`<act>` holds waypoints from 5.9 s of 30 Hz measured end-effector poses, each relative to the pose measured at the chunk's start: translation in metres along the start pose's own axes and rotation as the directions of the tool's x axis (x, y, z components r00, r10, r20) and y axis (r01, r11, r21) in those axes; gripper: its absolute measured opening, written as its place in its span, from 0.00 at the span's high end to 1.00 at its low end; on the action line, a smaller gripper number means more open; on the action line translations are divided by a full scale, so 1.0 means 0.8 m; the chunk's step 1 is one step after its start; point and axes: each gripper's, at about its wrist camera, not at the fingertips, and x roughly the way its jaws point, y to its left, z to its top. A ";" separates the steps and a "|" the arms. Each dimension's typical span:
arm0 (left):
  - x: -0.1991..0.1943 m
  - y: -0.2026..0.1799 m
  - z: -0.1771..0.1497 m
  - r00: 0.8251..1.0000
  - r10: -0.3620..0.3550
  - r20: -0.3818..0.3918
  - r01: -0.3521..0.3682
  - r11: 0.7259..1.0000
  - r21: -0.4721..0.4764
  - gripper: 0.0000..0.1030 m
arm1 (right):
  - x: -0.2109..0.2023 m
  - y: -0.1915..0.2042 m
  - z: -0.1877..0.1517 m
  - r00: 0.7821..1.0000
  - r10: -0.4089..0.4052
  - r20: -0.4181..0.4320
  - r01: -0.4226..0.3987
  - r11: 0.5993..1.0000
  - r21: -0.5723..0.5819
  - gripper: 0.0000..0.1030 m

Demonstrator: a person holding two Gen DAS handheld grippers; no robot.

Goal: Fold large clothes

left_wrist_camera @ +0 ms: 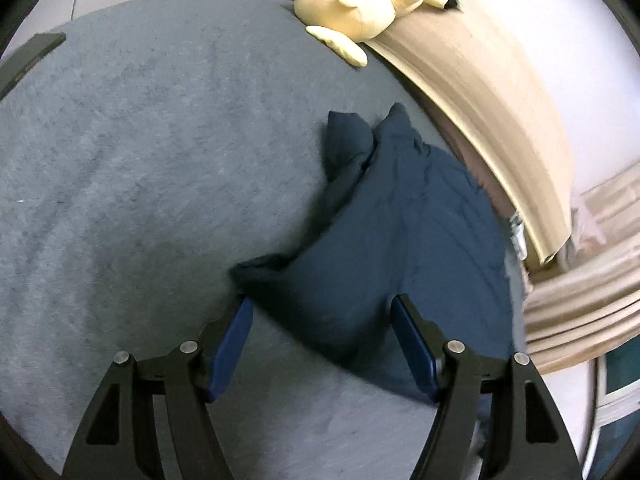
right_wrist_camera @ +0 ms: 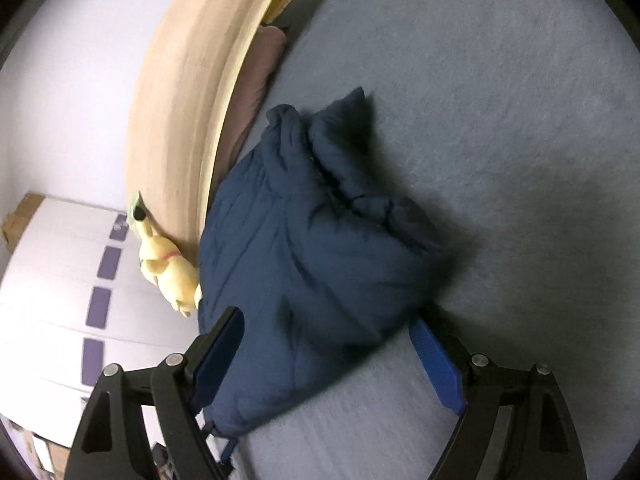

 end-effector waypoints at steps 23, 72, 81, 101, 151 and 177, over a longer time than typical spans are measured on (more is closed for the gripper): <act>-0.045 -0.052 0.003 0.957 0.249 0.152 -0.280 0.930 0.237 0.32 | -0.078 0.058 -0.018 0.971 -0.098 0.220 0.161 0.943 -0.291 0.24; 0.070 -0.099 0.102 0.957 0.282 0.068 -0.290 0.908 0.303 0.40 | 0.059 0.165 0.053 0.979 -0.199 -0.035 0.156 0.857 -0.492 0.17; 0.078 -0.102 0.114 0.946 0.321 0.044 -0.318 0.896 0.308 0.40 | 0.097 0.149 0.057 0.958 -0.271 -0.090 0.200 0.861 -0.468 0.14; 0.183 -0.110 0.202 0.956 0.292 -0.038 -0.271 0.922 0.278 0.35 | 0.180 0.136 0.157 0.978 -0.079 -0.191 0.027 0.965 -0.260 0.14; 0.165 -0.035 0.245 0.984 -0.111 -0.139 0.124 0.988 0.088 0.55 | 0.193 0.102 0.241 0.990 -0.013 -0.142 -0.005 0.992 -0.125 0.15; 0.125 -0.044 0.243 0.967 0.252 -0.035 -0.228 0.920 0.318 0.77 | 0.192 0.146 0.214 0.921 -0.390 -0.017 0.348 0.840 -0.417 0.63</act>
